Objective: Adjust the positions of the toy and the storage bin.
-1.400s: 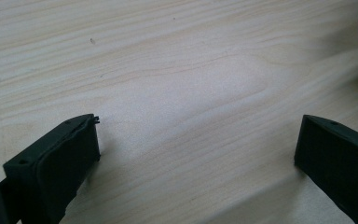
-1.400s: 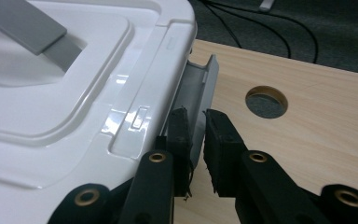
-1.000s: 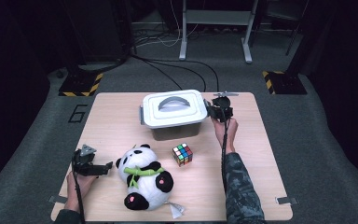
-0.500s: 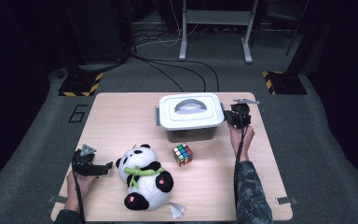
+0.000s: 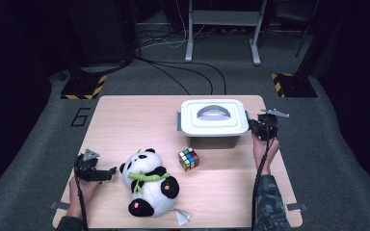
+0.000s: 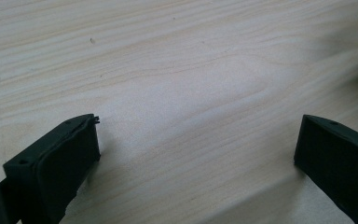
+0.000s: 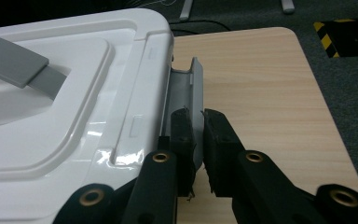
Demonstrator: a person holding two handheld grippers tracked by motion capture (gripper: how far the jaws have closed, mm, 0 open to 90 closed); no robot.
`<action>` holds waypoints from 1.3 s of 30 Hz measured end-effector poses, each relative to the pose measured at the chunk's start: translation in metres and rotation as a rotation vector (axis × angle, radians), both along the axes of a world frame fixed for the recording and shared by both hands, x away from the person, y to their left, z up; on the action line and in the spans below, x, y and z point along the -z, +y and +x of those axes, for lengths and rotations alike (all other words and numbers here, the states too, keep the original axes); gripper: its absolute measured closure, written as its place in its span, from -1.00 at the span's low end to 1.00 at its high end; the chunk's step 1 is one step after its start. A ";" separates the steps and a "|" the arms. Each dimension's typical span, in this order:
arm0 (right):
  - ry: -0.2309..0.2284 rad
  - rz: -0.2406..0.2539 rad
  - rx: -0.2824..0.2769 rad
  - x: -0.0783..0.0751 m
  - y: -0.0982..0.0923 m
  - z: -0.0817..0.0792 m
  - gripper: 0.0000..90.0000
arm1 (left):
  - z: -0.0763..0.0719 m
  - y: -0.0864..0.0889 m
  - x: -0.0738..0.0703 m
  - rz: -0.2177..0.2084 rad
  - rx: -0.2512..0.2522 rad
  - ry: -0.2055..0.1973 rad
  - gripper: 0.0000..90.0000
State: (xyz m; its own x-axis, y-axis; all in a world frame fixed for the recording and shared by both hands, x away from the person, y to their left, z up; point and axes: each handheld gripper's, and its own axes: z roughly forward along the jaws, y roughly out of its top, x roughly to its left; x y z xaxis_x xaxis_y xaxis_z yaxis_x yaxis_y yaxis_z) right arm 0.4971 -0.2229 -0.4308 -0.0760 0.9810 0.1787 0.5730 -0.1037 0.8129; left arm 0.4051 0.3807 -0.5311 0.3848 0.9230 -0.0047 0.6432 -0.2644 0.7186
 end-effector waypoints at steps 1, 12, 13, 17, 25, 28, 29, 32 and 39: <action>-0.001 -0.003 0.000 0.000 -0.003 -0.003 0.83 | 0.000 0.000 0.000 0.000 0.000 0.000 -1.00; -0.007 0.019 0.010 0.002 -0.022 -0.036 0.80 | 0.000 -0.001 0.000 -0.002 0.002 -0.006 -1.00; -0.008 0.022 0.011 0.003 -0.023 -0.039 0.80 | 0.000 -0.001 0.000 0.000 0.006 0.002 -1.00; -0.017 0.029 0.006 0.004 -0.023 -0.051 0.78 | 0.000 -0.001 0.000 -0.003 0.005 -0.004 -1.00; -0.055 0.093 -0.009 0.006 -0.036 -0.074 -0.15 | -0.001 -0.002 0.000 -0.001 0.001 -0.003 -1.00; -0.071 0.088 -0.027 0.006 -0.044 -0.091 -0.47 | -0.002 -0.002 0.001 -0.005 -0.005 -0.004 -1.00; -0.066 0.090 -0.025 0.006 -0.045 -0.094 -0.54 | -0.002 -0.003 0.000 -0.004 -0.005 -0.002 -1.00; -0.057 0.074 -0.056 0.011 -0.049 -0.108 -0.67 | -0.003 -0.003 0.001 -0.003 -0.001 -0.007 -1.00; -0.016 0.020 -0.130 0.040 -0.041 -0.131 -0.76 | -0.006 -0.003 0.000 -0.028 0.014 0.000 -1.00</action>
